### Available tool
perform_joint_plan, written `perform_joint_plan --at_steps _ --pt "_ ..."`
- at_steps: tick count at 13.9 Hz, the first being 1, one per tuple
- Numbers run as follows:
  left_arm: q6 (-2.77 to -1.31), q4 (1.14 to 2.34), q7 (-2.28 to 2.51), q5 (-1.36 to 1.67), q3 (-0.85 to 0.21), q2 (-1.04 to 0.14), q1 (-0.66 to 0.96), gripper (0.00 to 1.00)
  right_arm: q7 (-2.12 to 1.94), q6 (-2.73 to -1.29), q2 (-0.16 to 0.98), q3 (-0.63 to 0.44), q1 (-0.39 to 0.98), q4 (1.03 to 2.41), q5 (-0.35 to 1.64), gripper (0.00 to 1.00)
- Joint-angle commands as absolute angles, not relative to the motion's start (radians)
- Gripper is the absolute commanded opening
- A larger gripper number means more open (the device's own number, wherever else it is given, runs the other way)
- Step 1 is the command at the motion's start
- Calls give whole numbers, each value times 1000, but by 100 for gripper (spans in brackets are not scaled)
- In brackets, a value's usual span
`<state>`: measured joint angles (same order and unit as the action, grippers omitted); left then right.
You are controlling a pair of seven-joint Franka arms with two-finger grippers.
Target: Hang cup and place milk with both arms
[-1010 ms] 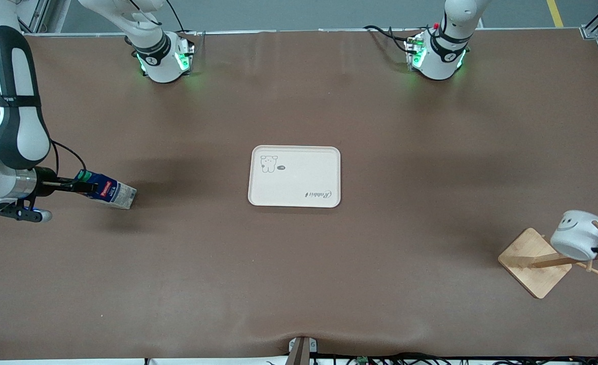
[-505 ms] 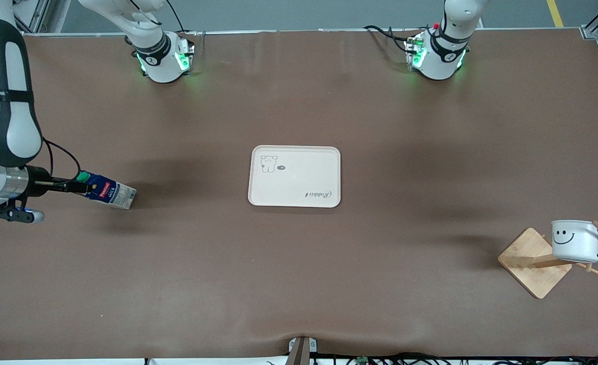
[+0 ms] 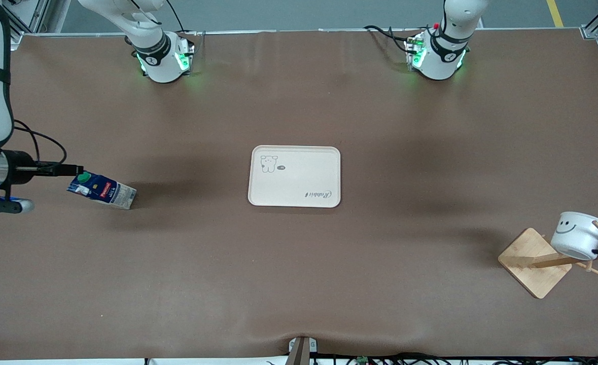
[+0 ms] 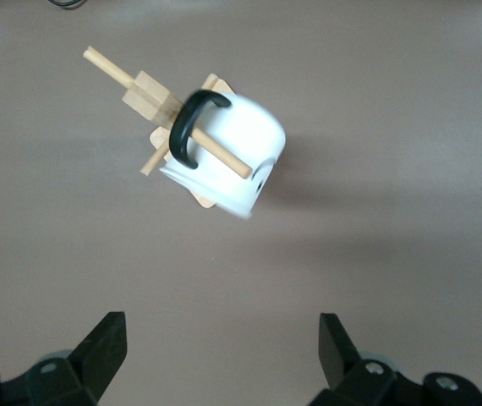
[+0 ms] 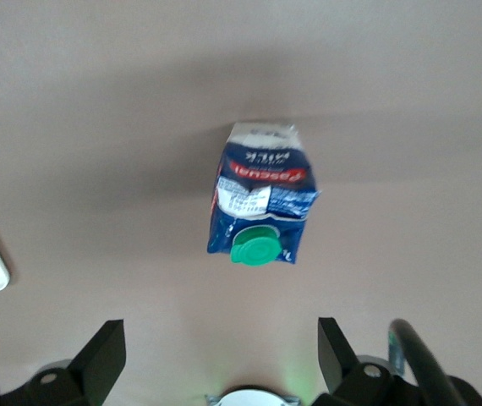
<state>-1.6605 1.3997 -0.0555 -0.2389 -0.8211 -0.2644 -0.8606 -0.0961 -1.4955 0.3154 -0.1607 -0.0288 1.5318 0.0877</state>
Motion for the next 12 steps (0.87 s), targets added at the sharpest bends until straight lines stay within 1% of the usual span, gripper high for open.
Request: perform_joint_plan --at_steps 1,4,6,8,10,12 --pt "-1631 1405 -48 -222 -836 -181 -868 100 -92 -1479 321 -158 12 1460 -6 100" --pt "-1618 1416 -54 -219 -845 -124 -845 100 -92 -1477 322 -158 6 1462 0 100" --pt "-1580 1417 -57 -218 -792 -109 -763 100 -97 -1460 321 -155 12 1427 0 100" --pt "-1545 1417 -51 -204 -654 -80 -607 100 -100 -1413 322 -156 18 1347 2 100" --pt "-1546 1452 -52 -87 -531 -34 -522 100 -101 -1379 321 -153 20 1298 14 100" --pt "-1545 1482 -46 -60 -313 0 -319 100 -103 -1359 304 -152 17 1199 46 100"
